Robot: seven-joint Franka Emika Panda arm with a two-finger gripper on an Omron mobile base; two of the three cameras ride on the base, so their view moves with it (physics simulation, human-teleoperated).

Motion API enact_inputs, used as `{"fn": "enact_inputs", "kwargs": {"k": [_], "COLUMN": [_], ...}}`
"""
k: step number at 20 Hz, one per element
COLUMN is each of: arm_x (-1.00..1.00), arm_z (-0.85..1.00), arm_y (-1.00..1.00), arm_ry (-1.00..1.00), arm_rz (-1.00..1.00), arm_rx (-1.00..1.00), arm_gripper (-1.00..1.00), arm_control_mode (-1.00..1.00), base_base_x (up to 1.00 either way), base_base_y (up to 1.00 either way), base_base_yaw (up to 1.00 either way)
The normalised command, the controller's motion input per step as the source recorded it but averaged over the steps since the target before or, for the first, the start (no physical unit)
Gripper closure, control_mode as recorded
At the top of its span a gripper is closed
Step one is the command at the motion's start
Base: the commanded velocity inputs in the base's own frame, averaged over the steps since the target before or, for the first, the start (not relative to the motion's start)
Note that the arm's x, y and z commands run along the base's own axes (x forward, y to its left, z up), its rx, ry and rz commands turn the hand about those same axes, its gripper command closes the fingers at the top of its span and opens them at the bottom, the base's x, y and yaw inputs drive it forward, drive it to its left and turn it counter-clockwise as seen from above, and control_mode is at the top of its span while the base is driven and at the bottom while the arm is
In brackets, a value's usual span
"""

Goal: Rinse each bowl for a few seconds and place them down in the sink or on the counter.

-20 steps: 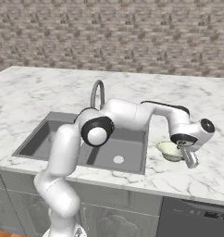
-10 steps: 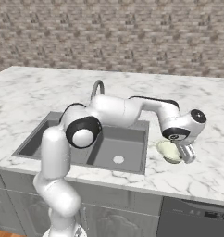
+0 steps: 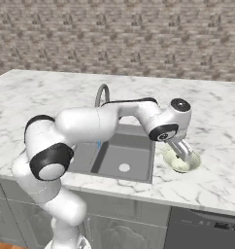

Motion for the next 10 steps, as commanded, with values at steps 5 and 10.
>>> {"fn": "enact_inputs", "kwargs": {"k": [5, 10], "arm_x": [-0.19, -0.02], "arm_z": [0.41, 0.45], "arm_y": [1.00, 1.00], "arm_ry": [0.00, 0.01], "arm_rz": [0.12, 0.12], "arm_rx": [-0.22, -0.17], "arm_gripper": [-1.00, -1.00], "arm_control_mode": [-1.00, -1.00], "base_base_x": [0.00, 0.00], "base_base_y": [0.00, 0.00], "base_base_yaw": [0.00, 0.00]}}
